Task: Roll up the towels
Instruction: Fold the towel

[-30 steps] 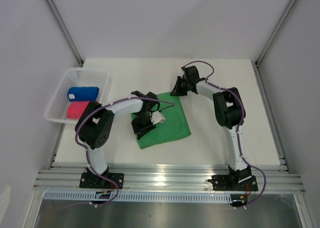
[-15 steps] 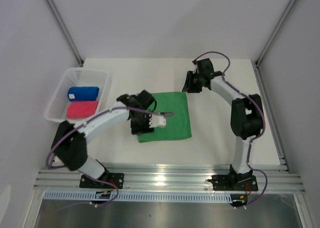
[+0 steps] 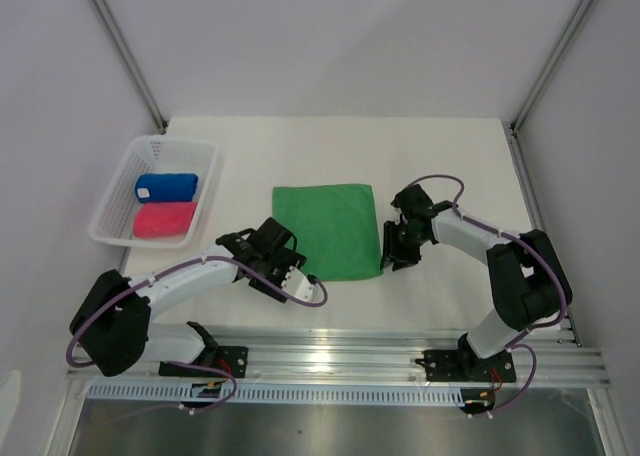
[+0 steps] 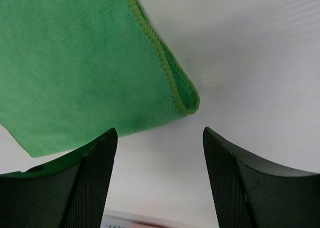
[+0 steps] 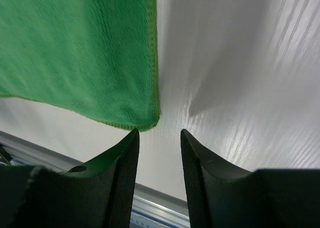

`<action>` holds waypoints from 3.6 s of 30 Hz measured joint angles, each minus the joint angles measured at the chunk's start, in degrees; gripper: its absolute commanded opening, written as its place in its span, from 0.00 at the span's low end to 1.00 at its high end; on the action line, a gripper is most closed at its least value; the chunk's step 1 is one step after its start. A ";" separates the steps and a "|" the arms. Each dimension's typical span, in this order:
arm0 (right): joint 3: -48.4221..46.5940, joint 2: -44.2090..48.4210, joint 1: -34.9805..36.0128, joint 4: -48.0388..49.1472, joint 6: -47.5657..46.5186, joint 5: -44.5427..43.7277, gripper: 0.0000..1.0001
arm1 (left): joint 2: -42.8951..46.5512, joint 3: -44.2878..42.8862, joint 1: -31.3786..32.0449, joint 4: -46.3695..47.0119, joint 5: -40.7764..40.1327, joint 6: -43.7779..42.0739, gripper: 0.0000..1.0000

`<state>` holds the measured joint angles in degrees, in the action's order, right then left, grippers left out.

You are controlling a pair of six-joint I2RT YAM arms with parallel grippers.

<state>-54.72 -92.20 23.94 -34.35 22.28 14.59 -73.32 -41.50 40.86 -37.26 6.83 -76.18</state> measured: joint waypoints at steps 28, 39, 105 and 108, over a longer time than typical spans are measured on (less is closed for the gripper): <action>5.22 -1.11 1.14 10.38 1.75 7.48 0.45 | -11.98 -2.49 1.99 3.13 0.28 1.49 0.01; 7.02 19.61 0.96 19.71 -20.70 5.81 0.56 | -12.90 -12.35 -2.67 -6.47 6.78 10.69 0.01; 6.54 19.54 18.05 -2.95 -79.30 18.93 0.00 | -5.14 -14.25 -7.30 -19.23 20.09 27.76 0.02; 3.63 19.23 18.21 -8.09 -78.79 21.44 0.00 | -3.98 -14.64 -8.02 -21.35 22.71 28.96 0.02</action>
<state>-51.09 -72.97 42.15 -42.44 -56.51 36.03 -77.30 -56.14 32.84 -58.61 29.54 -47.22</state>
